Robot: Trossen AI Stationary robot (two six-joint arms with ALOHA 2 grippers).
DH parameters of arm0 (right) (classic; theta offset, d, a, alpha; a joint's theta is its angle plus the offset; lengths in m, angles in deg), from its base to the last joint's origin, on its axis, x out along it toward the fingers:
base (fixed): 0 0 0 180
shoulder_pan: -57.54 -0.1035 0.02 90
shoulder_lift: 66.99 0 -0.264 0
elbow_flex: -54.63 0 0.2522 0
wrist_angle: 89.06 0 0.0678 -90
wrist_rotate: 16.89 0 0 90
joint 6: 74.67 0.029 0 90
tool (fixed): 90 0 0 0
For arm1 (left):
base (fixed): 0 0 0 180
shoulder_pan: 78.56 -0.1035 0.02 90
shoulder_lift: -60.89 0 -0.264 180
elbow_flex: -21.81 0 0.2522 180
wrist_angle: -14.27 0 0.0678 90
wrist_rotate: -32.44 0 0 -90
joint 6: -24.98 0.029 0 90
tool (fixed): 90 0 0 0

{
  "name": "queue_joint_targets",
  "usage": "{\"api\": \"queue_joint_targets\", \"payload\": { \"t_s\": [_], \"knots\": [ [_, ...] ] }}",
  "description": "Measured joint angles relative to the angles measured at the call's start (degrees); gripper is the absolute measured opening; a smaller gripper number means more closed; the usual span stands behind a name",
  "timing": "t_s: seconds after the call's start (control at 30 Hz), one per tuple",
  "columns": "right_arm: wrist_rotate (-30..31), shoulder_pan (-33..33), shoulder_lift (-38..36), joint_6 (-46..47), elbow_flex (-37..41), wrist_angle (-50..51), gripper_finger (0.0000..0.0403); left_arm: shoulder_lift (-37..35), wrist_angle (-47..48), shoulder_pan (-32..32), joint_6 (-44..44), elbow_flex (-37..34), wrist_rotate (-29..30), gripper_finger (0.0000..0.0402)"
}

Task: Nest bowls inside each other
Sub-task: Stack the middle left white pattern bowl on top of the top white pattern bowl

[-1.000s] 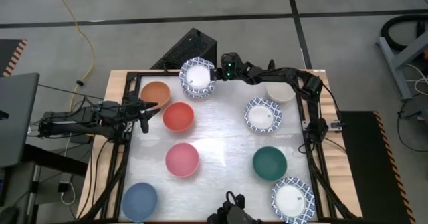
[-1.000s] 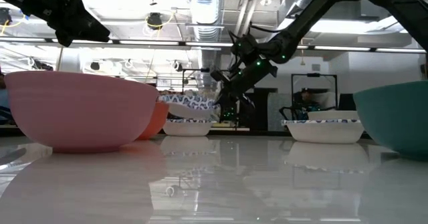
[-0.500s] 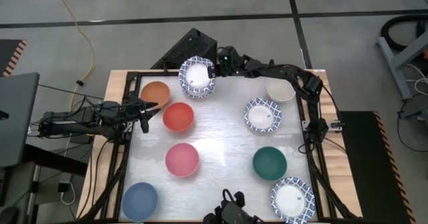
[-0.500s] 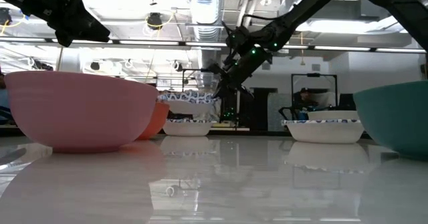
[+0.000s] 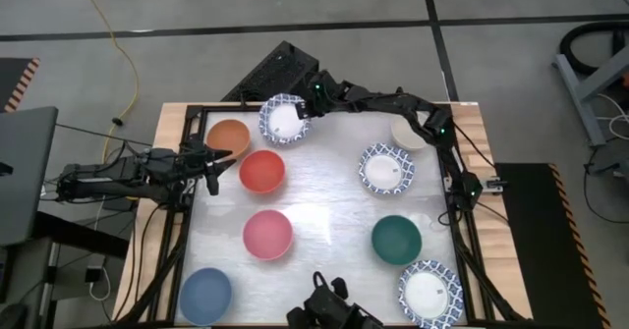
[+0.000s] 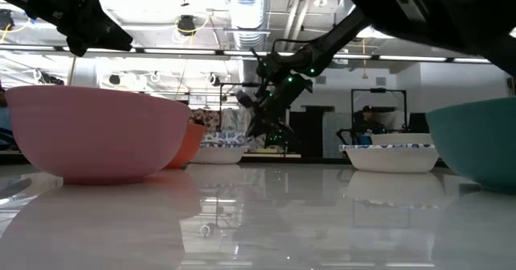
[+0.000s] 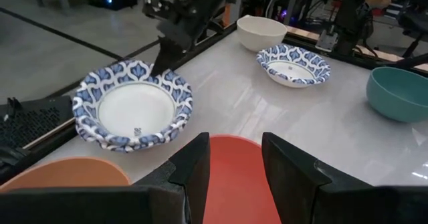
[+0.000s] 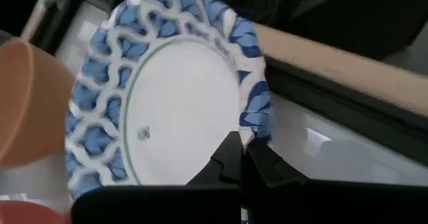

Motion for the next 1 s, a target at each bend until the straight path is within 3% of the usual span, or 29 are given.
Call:
{"api": "queue_joint_targets", "payload": {
  "t_s": [0.43,1.0],
  "knots": [
    [-0.1,0.1,0.0,-1.6,-0.1,3.3,0.0024,0.0,0.0,0.0,0.0,0.0,0.0,0.0126],
    [-0.1,-0.1,0.0,-5.6,-0.1,2.8,0.0139,0.0,1.2,0.0,0.1,0.0,0.0,0.0126]
  ]
}}
